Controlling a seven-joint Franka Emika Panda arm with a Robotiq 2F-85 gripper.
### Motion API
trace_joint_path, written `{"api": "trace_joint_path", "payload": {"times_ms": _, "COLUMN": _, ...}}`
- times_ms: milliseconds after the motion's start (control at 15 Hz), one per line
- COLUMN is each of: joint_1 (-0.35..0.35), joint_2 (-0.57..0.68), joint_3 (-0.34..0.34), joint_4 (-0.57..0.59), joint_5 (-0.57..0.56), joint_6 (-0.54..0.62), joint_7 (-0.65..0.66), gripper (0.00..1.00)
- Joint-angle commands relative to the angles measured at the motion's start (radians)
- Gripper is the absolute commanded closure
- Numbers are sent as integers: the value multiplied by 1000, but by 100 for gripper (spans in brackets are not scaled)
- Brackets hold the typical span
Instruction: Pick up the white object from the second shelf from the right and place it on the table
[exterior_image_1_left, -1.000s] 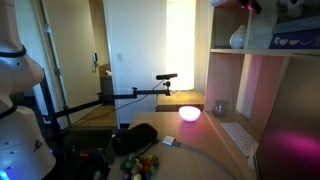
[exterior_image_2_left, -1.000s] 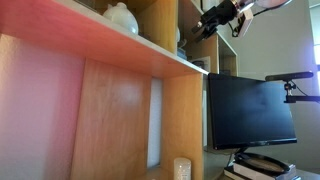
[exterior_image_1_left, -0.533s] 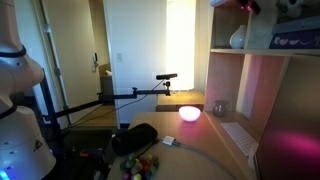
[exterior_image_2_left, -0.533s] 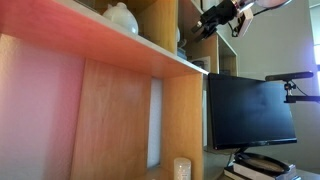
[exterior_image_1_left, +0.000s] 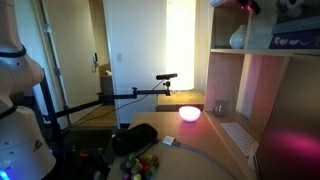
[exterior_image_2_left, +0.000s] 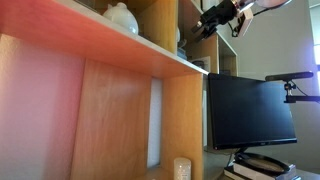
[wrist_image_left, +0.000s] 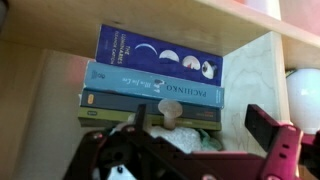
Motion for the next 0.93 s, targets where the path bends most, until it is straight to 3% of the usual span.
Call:
{"api": "trace_joint_path", "payload": {"times_ms": 0, "joint_1": 0, "joint_2": 0, "joint_3": 0, "joint_4": 0, "joint_5": 0, "joint_6": 0, "joint_7": 0, "gripper": 0}}
{"api": "trace_joint_path", "payload": {"times_ms": 867, "joint_1": -10, "joint_2": 27, "joint_3": 7, "joint_4": 41, "joint_5": 22, "joint_6": 10, "joint_7": -24, "gripper": 0}}
